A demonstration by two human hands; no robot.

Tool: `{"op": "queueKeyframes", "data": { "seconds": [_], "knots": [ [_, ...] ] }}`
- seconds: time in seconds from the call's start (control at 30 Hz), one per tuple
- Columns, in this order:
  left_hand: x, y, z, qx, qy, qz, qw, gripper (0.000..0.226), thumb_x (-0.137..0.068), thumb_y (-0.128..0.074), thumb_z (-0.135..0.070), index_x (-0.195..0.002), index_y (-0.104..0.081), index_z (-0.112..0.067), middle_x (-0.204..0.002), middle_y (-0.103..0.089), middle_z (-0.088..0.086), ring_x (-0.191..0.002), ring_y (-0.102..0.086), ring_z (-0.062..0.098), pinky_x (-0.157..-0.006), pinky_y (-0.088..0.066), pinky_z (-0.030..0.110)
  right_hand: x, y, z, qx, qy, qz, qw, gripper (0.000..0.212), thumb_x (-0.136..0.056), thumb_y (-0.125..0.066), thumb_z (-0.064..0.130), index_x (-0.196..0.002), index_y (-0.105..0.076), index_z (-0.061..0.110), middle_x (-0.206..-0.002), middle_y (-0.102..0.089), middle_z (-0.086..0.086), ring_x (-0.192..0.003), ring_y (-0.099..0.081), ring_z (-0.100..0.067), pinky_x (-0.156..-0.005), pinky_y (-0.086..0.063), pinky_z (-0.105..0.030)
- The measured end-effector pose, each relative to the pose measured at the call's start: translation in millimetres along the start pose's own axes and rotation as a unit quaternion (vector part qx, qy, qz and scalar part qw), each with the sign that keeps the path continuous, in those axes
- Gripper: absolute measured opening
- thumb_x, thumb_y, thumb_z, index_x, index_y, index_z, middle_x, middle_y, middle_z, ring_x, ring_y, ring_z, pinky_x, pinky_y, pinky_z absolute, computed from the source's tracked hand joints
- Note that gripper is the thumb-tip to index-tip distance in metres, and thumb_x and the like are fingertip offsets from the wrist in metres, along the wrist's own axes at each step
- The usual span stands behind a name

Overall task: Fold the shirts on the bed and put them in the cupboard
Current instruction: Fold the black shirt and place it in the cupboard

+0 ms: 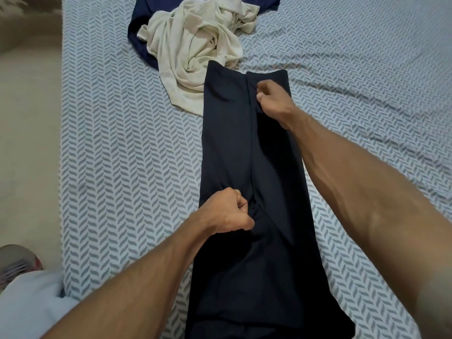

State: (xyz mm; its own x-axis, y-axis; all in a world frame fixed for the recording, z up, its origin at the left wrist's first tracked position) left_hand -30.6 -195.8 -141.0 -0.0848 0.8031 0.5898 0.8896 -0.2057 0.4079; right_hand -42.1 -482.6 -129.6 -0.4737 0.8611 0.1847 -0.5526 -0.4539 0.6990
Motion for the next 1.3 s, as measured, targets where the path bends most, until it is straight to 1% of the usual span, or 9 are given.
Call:
{"op": "queueKeyframes", "data": {
  "seconds": [0.13, 0.33, 0.47, 0.63, 0.73, 0.87, 0.97, 1.13, 1.3],
  "knots": [
    [10.5, -2.6, -8.7, -0.014, 0.003, -0.023, 1.000, 0.014, -0.069, -0.076, -0.013, -0.075, -0.065, -0.007, -0.084, -0.066, -0.005, -0.062, -0.056, 0.004, -0.059, -0.049, 0.023, 83.4, 0.9, -11.7, 0.046, 0.046, 0.018, 0.998, 0.039, -0.100, -0.051, 0.026, -0.138, -0.053, 0.020, -0.133, -0.063, 0.003, -0.123, -0.056, -0.016, -0.102, -0.036, -0.022],
    [38.9, 0.5, -15.4, -0.091, 0.001, -0.086, 0.992, 0.050, -0.073, -0.078, -0.039, -0.118, -0.063, -0.022, -0.107, -0.067, -0.004, -0.096, -0.063, 0.015, -0.084, -0.053, 0.030, 239.3, -1.9, -56.9, 0.058, 0.081, 0.043, 0.994, 0.058, -0.095, -0.065, 0.034, -0.148, -0.045, 0.018, -0.144, -0.058, -0.002, -0.131, -0.054, -0.016, -0.113, -0.040, -0.031],
    [74.5, -2.1, 3.4, -0.141, 0.068, -0.119, 0.981, 0.055, -0.067, -0.078, -0.045, -0.111, -0.056, -0.019, -0.103, -0.064, 0.000, -0.095, -0.064, 0.023, -0.085, -0.057, 0.038, 335.5, 9.7, -89.8, 0.089, 0.131, 0.064, 0.985, 0.076, -0.084, -0.072, 0.049, -0.149, -0.045, 0.019, -0.151, -0.049, 0.002, -0.139, -0.045, -0.013, -0.117, -0.036, -0.035],
    [91.7, -11.2, 31.6, 0.030, 0.137, -0.123, 0.982, 0.026, -0.076, -0.080, -0.027, -0.085, -0.067, -0.006, -0.085, -0.070, 0.007, -0.085, -0.068, 0.025, -0.071, -0.052, 0.032, 396.9, 22.4, -127.0, 0.120, 0.174, 0.121, 0.970, 0.085, -0.072, -0.077, 0.066, -0.145, -0.050, 0.032, -0.157, -0.038, 0.010, -0.146, -0.032, -0.006, -0.119, -0.026, -0.028],
    [101.3, -15.5, 29.3, 0.091, 0.125, -0.171, 0.973, 0.015, -0.089, -0.068, -0.024, -0.086, -0.061, -0.011, -0.090, -0.066, 0.009, -0.087, -0.065, 0.027, -0.076, -0.055, 0.038, 417.8, 29.2, -139.8, 0.130, 0.185, 0.115, 0.967, 0.070, -0.072, -0.076, 0.046, -0.138, -0.057, 0.031, -0.158, -0.036, 0.010, -0.147, -0.029, -0.007, -0.119, -0.025, -0.028],
    [123.7, -30.6, 33.9, 0.043, 0.125, -0.145, 0.981, 0.035, -0.091, -0.070, -0.039, -0.085, -0.056, -0.008, -0.072, -0.057, 0.007, -0.058, -0.057, 0.020, -0.043, -0.043, 0.022, 435.9, 30.3, -152.3, 0.115, 0.144, 0.033, 0.982, 0.065, -0.070, -0.067, 0.012, -0.134, -0.060, 0.021, -0.143, -0.050, 0.003, -0.132, -0.046, -0.013, -0.111, -0.040, -0.029],
    [135.7, -44.7, 52.0, 0.036, 0.159, -0.106, 0.981, 0.048, -0.073, -0.088, -0.042, -0.092, -0.059, -0.009, -0.082, -0.066, 0.007, -0.063, -0.059, 0.018, -0.048, -0.045, 0.024, 446.4, 27.6, -158.5, 0.104, 0.091, -0.041, 0.990, 0.062, -0.071, -0.071, -0.003, -0.129, -0.065, 0.019, -0.116, -0.065, 0.002, -0.106, -0.061, -0.018, -0.093, -0.047, -0.028],
    [150.4, -52.8, 60.6, 0.069, 0.151, -0.081, 0.983, 0.032, -0.082, -0.081, -0.012, -0.083, -0.050, -0.014, -0.062, -0.071, 0.010, -0.039, -0.046, 0.010, -0.040, -0.029, 0.020, 455.8, 34.4, -165.6, 0.056, 0.041, -0.091, 0.993, 0.054, -0.069, -0.066, -0.009, -0.115, -0.073, 0.019, -0.096, -0.068, 0.004, -0.086, -0.065, -0.018, -0.081, -0.045, -0.025],
    [151.4, -42.2, 73.5, 0.031, 0.124, -0.163, 0.978, 0.042, -0.072, -0.087, -0.038, -0.069, -0.053, -0.014, -0.059, -0.065, 0.001, -0.058, -0.066, 0.016, -0.064, -0.052, 0.030, 447.7, 39.0, -151.7, 0.068, 0.076, -0.015, 0.995, 0.040, -0.071, -0.068, 0.027, -0.111, -0.072, 0.025, -0.087, -0.056, 0.016, -0.078, -0.057, -0.003, -0.071, -0.041, -0.015]
  ]
}}
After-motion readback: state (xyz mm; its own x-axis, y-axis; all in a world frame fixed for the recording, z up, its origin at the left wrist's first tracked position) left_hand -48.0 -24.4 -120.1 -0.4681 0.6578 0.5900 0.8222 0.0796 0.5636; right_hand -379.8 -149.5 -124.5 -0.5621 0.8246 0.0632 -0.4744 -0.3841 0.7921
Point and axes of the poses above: each hand's wrist, its own x-axis away from the middle knuckle, its own y-axis out of the back of the hand, z = x × y, the point moved 4 cm from there along -x, towards the middle knuckle
